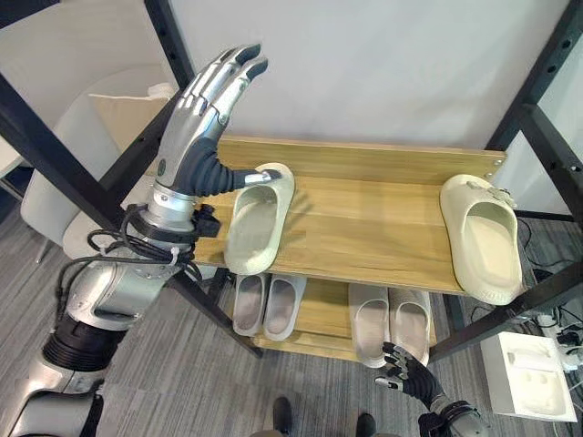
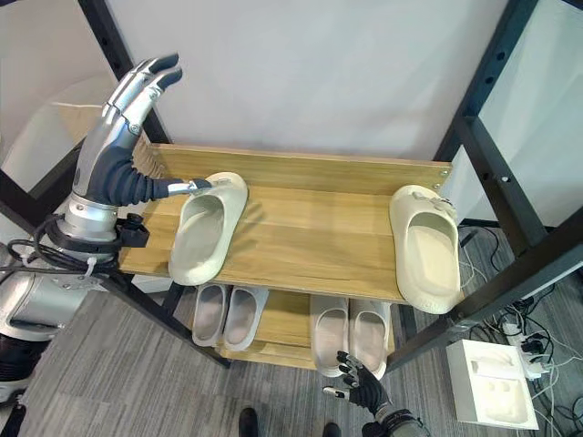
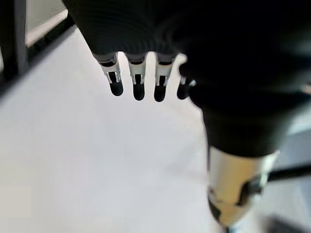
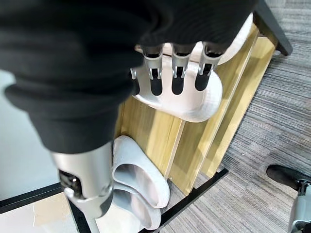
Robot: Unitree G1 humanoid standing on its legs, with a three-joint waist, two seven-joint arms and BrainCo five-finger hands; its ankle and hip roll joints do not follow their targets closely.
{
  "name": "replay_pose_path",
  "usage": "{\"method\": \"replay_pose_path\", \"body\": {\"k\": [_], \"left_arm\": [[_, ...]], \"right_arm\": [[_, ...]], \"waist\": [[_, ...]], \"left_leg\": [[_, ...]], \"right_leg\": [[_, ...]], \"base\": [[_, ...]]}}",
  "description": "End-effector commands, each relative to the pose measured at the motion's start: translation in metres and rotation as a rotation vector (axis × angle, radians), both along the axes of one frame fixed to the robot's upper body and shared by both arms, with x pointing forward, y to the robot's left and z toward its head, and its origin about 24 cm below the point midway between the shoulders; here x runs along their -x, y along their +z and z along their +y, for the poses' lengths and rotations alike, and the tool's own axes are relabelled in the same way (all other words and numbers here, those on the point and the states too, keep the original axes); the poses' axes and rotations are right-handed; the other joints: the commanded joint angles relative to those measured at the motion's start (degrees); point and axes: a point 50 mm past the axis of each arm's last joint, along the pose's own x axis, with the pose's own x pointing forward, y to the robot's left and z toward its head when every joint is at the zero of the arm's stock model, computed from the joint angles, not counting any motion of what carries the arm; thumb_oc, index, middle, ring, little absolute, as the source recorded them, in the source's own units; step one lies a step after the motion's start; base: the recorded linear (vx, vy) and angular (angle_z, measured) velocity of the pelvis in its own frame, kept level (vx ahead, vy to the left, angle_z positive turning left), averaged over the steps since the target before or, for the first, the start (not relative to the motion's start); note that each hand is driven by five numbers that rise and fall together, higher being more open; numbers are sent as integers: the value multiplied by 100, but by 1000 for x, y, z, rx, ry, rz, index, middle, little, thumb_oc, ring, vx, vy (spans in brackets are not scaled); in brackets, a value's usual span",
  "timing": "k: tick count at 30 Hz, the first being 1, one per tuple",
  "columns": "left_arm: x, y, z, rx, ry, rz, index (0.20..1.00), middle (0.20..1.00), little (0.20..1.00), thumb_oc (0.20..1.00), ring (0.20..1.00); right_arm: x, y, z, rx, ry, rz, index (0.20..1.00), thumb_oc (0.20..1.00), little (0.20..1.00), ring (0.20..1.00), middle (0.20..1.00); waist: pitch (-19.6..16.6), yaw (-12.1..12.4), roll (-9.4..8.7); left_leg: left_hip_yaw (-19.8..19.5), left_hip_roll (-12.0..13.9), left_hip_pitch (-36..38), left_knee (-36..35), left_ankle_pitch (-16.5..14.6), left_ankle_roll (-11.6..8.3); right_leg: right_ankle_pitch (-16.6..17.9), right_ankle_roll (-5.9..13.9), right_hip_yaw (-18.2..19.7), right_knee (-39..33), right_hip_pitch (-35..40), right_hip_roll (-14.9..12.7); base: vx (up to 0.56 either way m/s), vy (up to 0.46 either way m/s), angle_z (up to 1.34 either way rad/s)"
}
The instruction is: Arrange the slippers neatly on the shoe rack.
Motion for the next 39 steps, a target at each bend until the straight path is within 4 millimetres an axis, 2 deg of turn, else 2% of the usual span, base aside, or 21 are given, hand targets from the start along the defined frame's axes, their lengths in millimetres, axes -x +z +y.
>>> {"method": "replay_pose_path", "body": {"k": [1, 4, 11, 13, 14, 19, 22, 24, 25, 30, 31, 34, 39], "left_arm": [[-13, 13, 16, -64, 178, -119, 1000, 1000, 1000, 1000, 1000], [-28, -1, 36, -209, 373, -84, 1000, 1000, 1000, 1000, 1000], [-47, -14, 51, -392, 521, -6, 1000, 1000, 1000, 1000, 1000], [-51, -18, 55, -414, 545, 20, 1000, 1000, 1000, 1000, 1000], [-53, -21, 55, -404, 559, 24, 1000, 1000, 1000, 1000, 1000], [-64, -30, 68, -393, 645, 69, 1000, 1000, 1000, 1000, 1000], [-68, -27, 71, -394, 676, 72, 1000, 1000, 1000, 1000, 1000], [-72, -29, 72, -387, 684, 92, 322, 322, 322, 322, 322], [-73, -28, 73, -381, 688, 96, 200, 200, 200, 200, 200], [-74, -28, 69, -326, 648, 114, 200, 200, 200, 200, 200], [-73, -28, 53, -299, 567, 105, 200, 200, 200, 200, 200], [-73, -29, 44, -283, 527, 100, 200, 200, 200, 200, 200], [-69, -22, 10, -215, 376, 44, 200, 200, 200, 200, 200]], "right_arm": [[-19, 27, 3, -14, 45, -172, 1000, 1000, 1000, 1000, 1000], [-16, 30, 0, -10, 58, -183, 1000, 1000, 1000, 1000, 1000], [-13, 34, -6, -7, 60, -188, 1000, 1000, 1000, 1000, 1000], [-12, 34, -7, -9, 56, -185, 1000, 1000, 1000, 1000, 1000], [-18, 31, -9, 30, 40, -188, 1000, 1000, 1000, 1000, 1000], [-14, 26, -1, 3, 26, -179, 1000, 1000, 1000, 1000, 1000], [-16, 28, -1, -2, 15, -189, 1000, 1000, 1000, 1000, 1000], [-17, 28, -1, -4, 7, -191, 1000, 1000, 1000, 1000, 1000], [-17, 28, -1, -7, 4, -190, 1000, 1000, 1000, 1000, 1000], [-18, 28, 0, -9, -11, -190, 1000, 1000, 1000, 1000, 1000], [-17, 26, 1, -13, -19, -184, 1000, 1000, 1000, 1000, 1000], [-17, 25, 1, -13, -26, -179, 1000, 1000, 1000, 1000, 1000], [-19, 23, 1, -12, -49, -177, 1000, 1000, 1000, 1000, 1000]], "waist": [[18, -47, -149], [30, -142, -158], [63, -274, -167], [78, -308, -170], [70, -267, -168], [86, -329, -146], [100, -362, -121], [110, -383, -111], [109, -394, -107], [104, -421, -90], [93, -443, -74], [91, -450, -65], [85, -480, -46]], "left_leg": [[50, 78, 512, -28, -775, -253], [104, 94, 507, -28, -790, -257], [194, 125, 515, -28, -810, -255], [218, 125, 515, -28, -814, -253], [216, 123, 515, -28, -813, -248], [250, 111, 515, -28, -824, -234], [283, 111, 518, -28, -830, -227], [300, 108, 529, -28, -833, -221], [311, 109, 532, -28, -832, -221], [353, 117, 555, -28, -831, -224], [371, 116, 567, -28, -834, -223], [374, 115, 569, -28, -832, -223], [374, 114, 555, -28, -812, -225]], "right_leg": [[-225, 410, 19, 2, -101, -136], [-216, 415, 78, 2, -131, -117], [-198, 421, 161, 2, -186, -102], [-190, 422, 193, 2, -193, -99], [-195, 416, 192, 2, -198, -97], [-212, 422, 221, 2, -216, -90], [-205, 425, 248, 2, -238, -90], [-195, 425, 269, 2, -249, -89], [-194, 425, 278, 2, -252, -86], [-200, 417, 319, 2, -251, -82], [-208, 412, 335, 2, -241, -80], [-209, 412, 333, 2, -237, -81], [-205, 408, 323, 2, -240, -81]], "base": [[11, 5, -10], [7, 3, -15], [4, 2, -9], [5, -4, -15], [9, -10, -4], [3, -1, -1], [0, 3, -1], [0, 2, -6], [-6, -3, -8], [-9, -10, -9], [0, 0, 0], [0, 0, 0], [0, 0, 0]]}}
